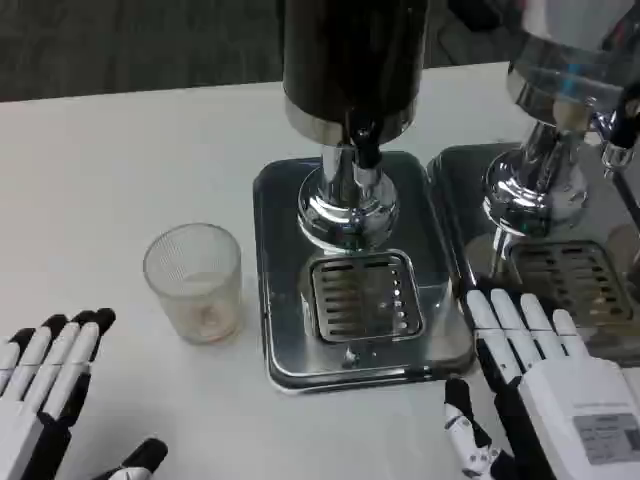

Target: Grasp the cup under the faucet to collect the drink, then remove the cup.

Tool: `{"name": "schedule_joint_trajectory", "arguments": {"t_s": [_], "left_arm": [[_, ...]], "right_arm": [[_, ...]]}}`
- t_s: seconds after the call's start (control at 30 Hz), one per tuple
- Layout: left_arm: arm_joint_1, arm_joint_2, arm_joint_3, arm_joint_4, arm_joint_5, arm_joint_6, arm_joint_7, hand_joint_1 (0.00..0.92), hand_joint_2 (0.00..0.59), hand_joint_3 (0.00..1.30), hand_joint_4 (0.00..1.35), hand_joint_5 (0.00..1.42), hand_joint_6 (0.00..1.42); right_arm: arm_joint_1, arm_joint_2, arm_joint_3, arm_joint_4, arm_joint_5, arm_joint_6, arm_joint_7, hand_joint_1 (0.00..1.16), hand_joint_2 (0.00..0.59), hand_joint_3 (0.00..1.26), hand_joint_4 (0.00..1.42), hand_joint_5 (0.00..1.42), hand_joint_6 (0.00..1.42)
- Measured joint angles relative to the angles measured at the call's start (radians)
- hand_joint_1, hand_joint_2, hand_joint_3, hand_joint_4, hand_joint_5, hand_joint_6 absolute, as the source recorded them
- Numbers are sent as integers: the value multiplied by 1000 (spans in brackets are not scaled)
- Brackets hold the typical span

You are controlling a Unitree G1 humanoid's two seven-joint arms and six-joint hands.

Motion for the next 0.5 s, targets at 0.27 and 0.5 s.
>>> {"name": "schedule_joint_trajectory", "arguments": {"t_s": [0.27, 0.5], "left_arm": [[-16, 2, 0, 31, 2, -13, 20, 0, 212, 0, 0, 0, 0], [-20, 3, 0, 62, 2, -14, 47, 0, 212, 0, 0, 0, 0]], "right_arm": [[-28, 16, 15, 17, 0, 12, 7, 71, 517, 6, 0, 0, 0], [-42, 17, 28, 42, -5, 18, 8, 71, 513, 5, 0, 0, 0]]}}
